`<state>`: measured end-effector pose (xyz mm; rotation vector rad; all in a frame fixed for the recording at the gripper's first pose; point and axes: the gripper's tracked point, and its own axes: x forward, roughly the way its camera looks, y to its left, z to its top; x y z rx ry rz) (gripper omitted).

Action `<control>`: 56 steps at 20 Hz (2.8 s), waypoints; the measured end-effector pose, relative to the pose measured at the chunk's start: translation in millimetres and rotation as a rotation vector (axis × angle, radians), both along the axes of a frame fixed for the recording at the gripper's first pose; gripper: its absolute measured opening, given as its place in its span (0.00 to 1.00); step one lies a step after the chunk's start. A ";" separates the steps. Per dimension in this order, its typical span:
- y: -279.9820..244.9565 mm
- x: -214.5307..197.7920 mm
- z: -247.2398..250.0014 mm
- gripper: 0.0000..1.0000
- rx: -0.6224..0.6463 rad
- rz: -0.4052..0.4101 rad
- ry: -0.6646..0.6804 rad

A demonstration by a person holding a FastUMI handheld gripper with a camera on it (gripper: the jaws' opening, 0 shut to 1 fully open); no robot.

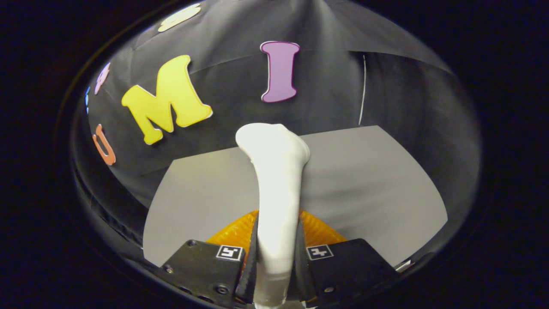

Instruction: Iron the clothes twice with a garment steamer, once on the left side and once on the right side.

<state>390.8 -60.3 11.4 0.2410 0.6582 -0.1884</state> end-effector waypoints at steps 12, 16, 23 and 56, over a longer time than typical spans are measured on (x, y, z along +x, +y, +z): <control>113.4 -105.4 92.6 0.36 -0.043 -0.067 -0.377; 164.3 -157.3 105.0 0.36 -0.079 -0.056 -0.445; 220.0 -226.3 114.7 0.36 -0.105 -0.097 -0.519; 414.3 -123.2 257.4 0.36 -0.220 0.030 -0.873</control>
